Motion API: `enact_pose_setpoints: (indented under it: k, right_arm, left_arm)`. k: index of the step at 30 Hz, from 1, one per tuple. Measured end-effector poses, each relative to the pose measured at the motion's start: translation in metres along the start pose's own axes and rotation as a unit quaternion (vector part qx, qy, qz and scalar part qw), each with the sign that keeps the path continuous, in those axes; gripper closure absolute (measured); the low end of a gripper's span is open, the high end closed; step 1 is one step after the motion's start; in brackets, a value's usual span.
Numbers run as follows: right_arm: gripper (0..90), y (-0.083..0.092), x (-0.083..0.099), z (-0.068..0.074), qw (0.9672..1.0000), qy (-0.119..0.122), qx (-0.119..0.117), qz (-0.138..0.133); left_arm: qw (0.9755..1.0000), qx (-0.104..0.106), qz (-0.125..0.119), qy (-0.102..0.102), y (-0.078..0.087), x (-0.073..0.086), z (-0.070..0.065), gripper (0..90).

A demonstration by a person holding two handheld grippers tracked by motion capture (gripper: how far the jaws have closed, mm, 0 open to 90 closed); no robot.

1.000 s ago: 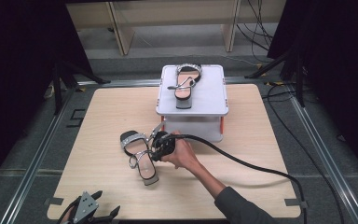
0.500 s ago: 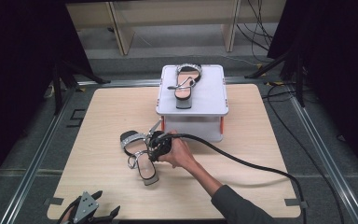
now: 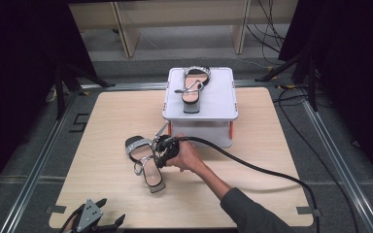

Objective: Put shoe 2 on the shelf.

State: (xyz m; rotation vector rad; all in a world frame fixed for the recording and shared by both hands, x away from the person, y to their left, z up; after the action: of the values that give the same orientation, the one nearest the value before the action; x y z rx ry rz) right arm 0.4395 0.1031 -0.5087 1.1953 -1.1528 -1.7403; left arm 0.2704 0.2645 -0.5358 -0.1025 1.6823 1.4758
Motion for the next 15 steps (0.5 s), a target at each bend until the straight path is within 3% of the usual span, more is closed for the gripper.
enact_pose_setpoints:
  k: [4, 7, 11, 12, 15]
  right_arm:
    - [83.8, 0.003, -0.001, 0.000, 1.0000, 0.003, -0.001, -0.002]
    - [85.0, 0.014, -0.007, -0.005, 0.9996, -0.001, 0.011, -0.025]
    - [85.9, 0.028, -0.017, -0.006, 0.9988, 0.015, 0.027, -0.038]
    - [86.6, 0.039, -0.029, -0.003, 0.9981, 0.022, 0.032, -0.047]
    - [87.0, 0.051, -0.041, 0.001, 0.9974, 0.027, 0.038, -0.054]
  left_arm:
    - [1.0000, 0.000, 0.000, 0.002, 0.000, 0.000, 0.000, 17.8]
    - [1.0000, 0.001, 0.001, 0.001, 0.000, 0.000, 0.000, 17.9]
    - [1.0000, 0.001, -0.001, 0.001, 0.000, 0.000, 0.000, 17.9]
    - [1.0000, 0.000, -0.001, 0.000, 0.000, 0.000, 0.000, 17.9]
    - [1.0000, 0.002, -0.002, 0.002, 0.000, 0.000, 0.000, 17.9]
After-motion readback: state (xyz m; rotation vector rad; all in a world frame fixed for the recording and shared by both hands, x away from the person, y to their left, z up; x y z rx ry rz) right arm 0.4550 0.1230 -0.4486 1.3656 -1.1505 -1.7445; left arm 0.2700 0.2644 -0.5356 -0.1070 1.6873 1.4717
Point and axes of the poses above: each handheld gripper's, and its own axes: y roughly backward along the jaws, x roughly out of its underside, z roughly to its left, the point moved 9 cm from there along -y, roughly forward along the jaws, and after that the axes turned 12 degrees about z, right-handed, at the moved point
